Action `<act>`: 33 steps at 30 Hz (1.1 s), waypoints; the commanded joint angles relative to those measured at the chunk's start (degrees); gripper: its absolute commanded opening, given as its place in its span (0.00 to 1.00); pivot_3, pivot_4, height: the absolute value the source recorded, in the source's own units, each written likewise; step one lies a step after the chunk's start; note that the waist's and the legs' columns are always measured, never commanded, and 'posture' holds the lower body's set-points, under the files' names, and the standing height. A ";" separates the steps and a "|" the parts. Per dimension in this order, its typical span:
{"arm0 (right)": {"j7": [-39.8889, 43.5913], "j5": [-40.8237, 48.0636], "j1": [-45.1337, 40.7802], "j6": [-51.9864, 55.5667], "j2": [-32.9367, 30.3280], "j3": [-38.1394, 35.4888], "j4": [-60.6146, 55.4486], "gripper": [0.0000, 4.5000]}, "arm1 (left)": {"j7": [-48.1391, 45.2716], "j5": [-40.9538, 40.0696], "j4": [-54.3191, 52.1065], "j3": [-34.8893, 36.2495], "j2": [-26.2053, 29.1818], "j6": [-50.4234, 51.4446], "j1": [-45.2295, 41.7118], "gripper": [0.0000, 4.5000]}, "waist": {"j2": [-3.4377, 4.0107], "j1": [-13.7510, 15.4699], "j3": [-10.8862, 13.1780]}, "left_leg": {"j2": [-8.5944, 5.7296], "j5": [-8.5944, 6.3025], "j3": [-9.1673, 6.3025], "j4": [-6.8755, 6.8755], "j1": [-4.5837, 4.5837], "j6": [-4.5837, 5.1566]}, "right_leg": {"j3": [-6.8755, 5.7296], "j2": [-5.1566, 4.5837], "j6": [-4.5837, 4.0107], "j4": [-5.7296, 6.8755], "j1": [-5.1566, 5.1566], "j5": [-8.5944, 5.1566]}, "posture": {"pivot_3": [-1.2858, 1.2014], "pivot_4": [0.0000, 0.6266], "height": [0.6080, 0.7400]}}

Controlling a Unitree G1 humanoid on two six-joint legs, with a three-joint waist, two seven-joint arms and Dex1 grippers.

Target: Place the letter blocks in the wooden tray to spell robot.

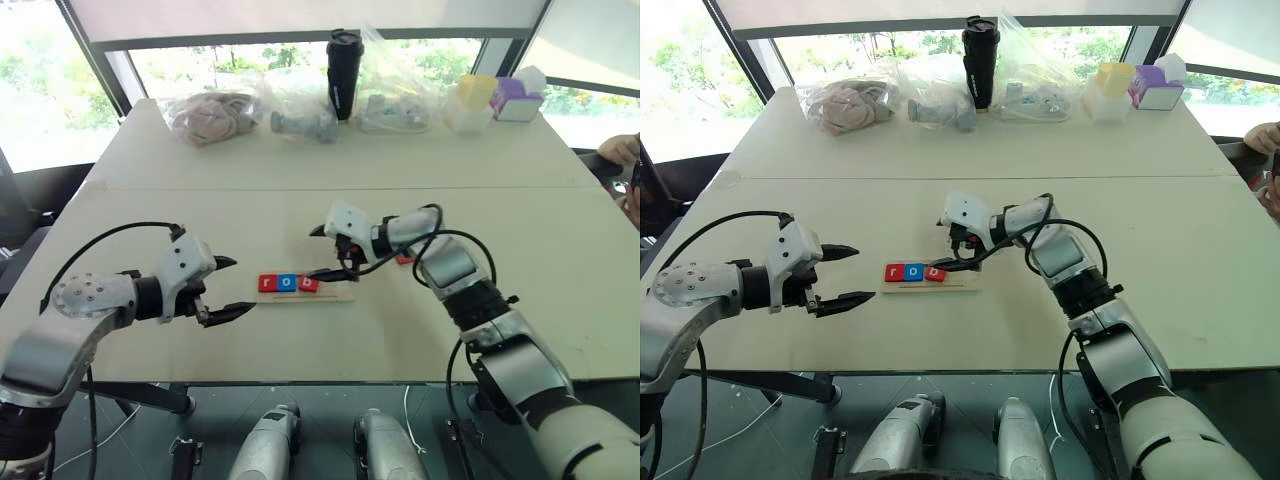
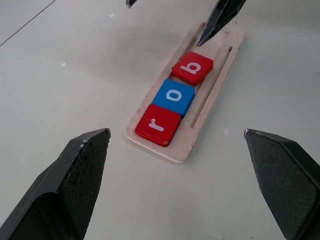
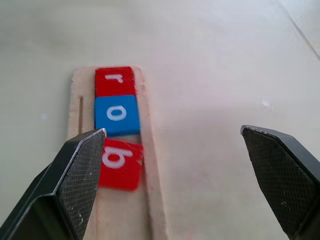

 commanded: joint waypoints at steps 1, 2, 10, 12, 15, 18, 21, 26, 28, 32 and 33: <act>-0.53 -0.57 1.71 -1.69 -1.64 -0.41 -4.45 1.00 | -0.38 0.22 -0.19 0.14 0.27 -0.83 -0.92 1.00 | 0.00 -0.04 0.00 | 0.00 0.00 0.00 0.00 0.00 0.00 | 0.00 -0.01 0.00 0.00 0.00 0.00 | 0.52 0.24 1.00; -0.71 -0.70 2.10 -1.78 -1.81 -0.30 -4.84 1.00 | -0.41 0.25 -0.09 0.01 0.25 -0.86 -1.07 1.00 | 0.00 -0.14 0.00 | 0.02 0.00 0.00 0.00 0.00 0.00 | 0.00 -0.01 0.00 0.00 0.00 0.00 | 0.52 0.24 1.00; -2.78 -2.53 1.59 -3.85 -0.13 0.88 -2.27 1.00 | -0.37 0.20 0.17 -0.40 0.14 -0.87 -1.87 1.00 | 0.00 -0.24 0.00 | 0.10 0.01 0.00 -0.01 0.00 0.01 | 0.01 0.03 -0.06 0.00 -0.01 0.03 | 0.52 0.24 1.00; -3.13 -3.38 1.41 -4.89 0.09 1.31 -1.28 1.00 | -0.27 0.13 0.00 -0.35 0.13 -0.77 -1.90 1.00 | 0.00 -0.21 0.00 | 0.09 0.02 0.01 -0.01 0.00 0.01 | 0.00 0.04 -0.06 0.00 -0.01 0.04 | 0.52 0.24 1.00; -3.63 -4.29 1.17 -6.27 0.31 1.88 0.27 1.00 | -0.10 0.08 -0.19 -0.27 0.07 -0.69 -1.88 1.00 | 0.00 -0.08 0.00 | 0.08 0.02 0.01 0.00 0.00 0.00 | 0.00 0.04 -0.06 0.00 0.00 0.04 | 0.52 0.24 1.00; -3.98 -4.94 1.05 -7.56 0.44 2.30 1.72 1.00 | 0.10 -0.01 -0.35 -0.22 0.01 -0.58 -1.80 1.00 | 0.00 -0.13 0.00 | 0.09 0.03 0.01 0.00 0.00 -0.01 | 0.00 0.04 -0.07 0.00 0.00 0.04 | 0.52 0.24 1.00; -4.37 -4.96 0.88 -8.04 1.12 2.10 2.49 1.00 | 0.31 -0.08 -0.45 -0.22 -0.06 -0.53 -1.75 1.00 | 0.00 -0.16 0.00 | 0.09 0.03 0.01 0.00 0.00 -0.01 | 0.00 0.05 -0.07 0.00 -0.01 0.04 | 0.52 0.24 1.00; -5.68 -4.94 0.16 -8.84 2.42 1.54 3.48 1.00 | 0.57 -0.08 -0.49 -0.55 -0.35 -0.51 -1.96 1.00 | 0.00 -0.23 0.00 | 0.10 0.03 0.01 -0.01 0.00 -0.02 | 0.00 0.06 -0.07 0.00 -0.01 0.04 | 0.52 0.24 1.00; -5.88 -4.98 0.06 -9.19 2.56 1.50 3.66 1.00 | 0.59 -0.07 -0.46 -0.66 -0.48 -0.52 -2.09 1.00 | 0.00 -0.22 0.00 | 0.10 0.04 0.01 -0.01 0.00 -0.02 | 0.00 0.07 -0.07 0.00 -0.01 0.05 | 0.52 0.24 1.00; -6.18 -4.94 0.18 -9.72 2.58 1.51 3.77 1.00 | 0.65 -0.03 -0.52 -0.69 -0.58 -0.51 -2.11 1.00 | 0.00 -0.19 0.00 | 0.09 0.04 0.01 -0.01 0.01 -0.02 | 0.00 0.07 -0.08 0.00 0.00 0.05 | 0.52 0.24 1.00; -6.17 -4.90 0.28 -9.69 2.51 1.51 3.64 1.00 | 0.70 -0.06 -0.60 -0.70 -0.59 -0.46 -2.09 1.00 | 0.00 -0.19 0.00 | 0.09 0.04 0.01 -0.01 0.00 -0.02 | 0.00 0.07 -0.08 0.00 0.00 0.05 | 0.52 0.24 1.00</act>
